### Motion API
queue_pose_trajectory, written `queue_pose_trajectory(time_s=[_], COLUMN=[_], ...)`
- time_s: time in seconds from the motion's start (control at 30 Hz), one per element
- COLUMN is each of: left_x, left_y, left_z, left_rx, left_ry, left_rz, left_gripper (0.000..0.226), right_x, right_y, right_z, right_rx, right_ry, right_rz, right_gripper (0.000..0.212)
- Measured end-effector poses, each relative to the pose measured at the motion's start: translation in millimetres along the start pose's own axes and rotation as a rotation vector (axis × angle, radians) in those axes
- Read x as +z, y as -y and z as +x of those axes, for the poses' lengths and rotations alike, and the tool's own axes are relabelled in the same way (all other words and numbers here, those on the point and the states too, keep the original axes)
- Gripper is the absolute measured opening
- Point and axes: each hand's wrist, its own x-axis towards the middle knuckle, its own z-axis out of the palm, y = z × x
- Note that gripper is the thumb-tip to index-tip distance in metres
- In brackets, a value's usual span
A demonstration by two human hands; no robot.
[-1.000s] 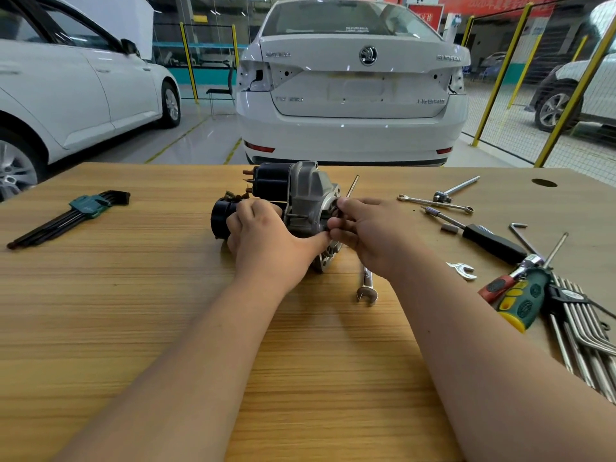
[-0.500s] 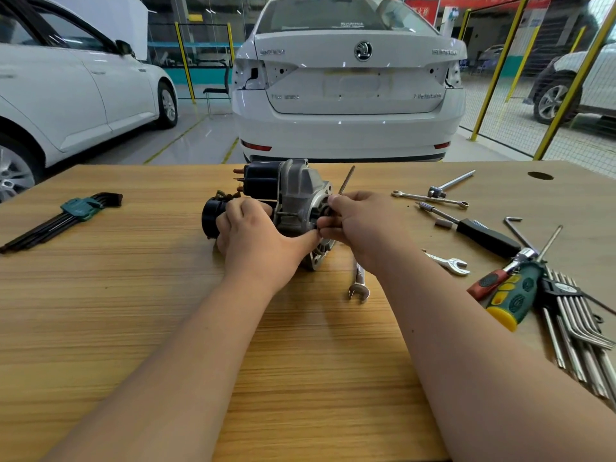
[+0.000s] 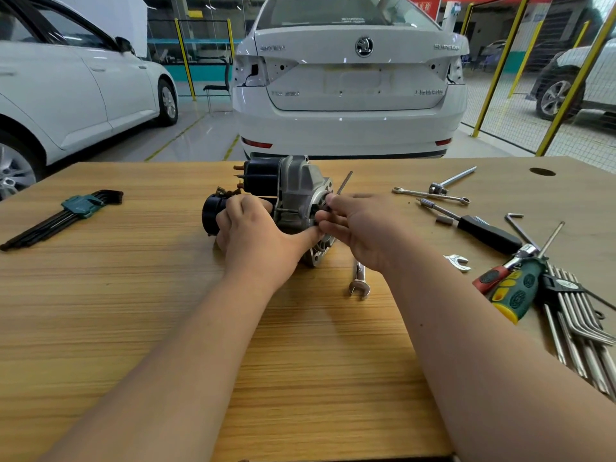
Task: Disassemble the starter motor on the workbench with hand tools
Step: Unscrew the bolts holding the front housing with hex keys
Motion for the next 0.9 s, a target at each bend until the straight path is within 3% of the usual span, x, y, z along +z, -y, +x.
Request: queue_pose_trajectory(time_s=[0.17, 0.33, 0.6, 0.9], left_x=[1, 2, 2, 3], left_y=[1, 1, 2, 2], left_z=[1, 1, 1, 1], left_rx=[0.005, 0.012, 0.011, 0.012], left_ry=[-0.008, -0.01, -0.019, -0.029], left_rz=[0.013, -0.006, 0.005, -0.005], left_gripper=[0.092, 0.09, 0.087, 0.087], right_x=[-5, -2, 3, 5], right_y=[2, 0, 3, 1], right_z=[-5, -11, -14, -12], right_rx=[-0.016, -0.041, 0.054, -0.034], right_ry=[0.058, 0.042, -0.006, -0.053], right_rz=[-0.085, -0.451, -0.528, -0.59], right_gripper=[0.017, 0.026, 0.027, 0.024])
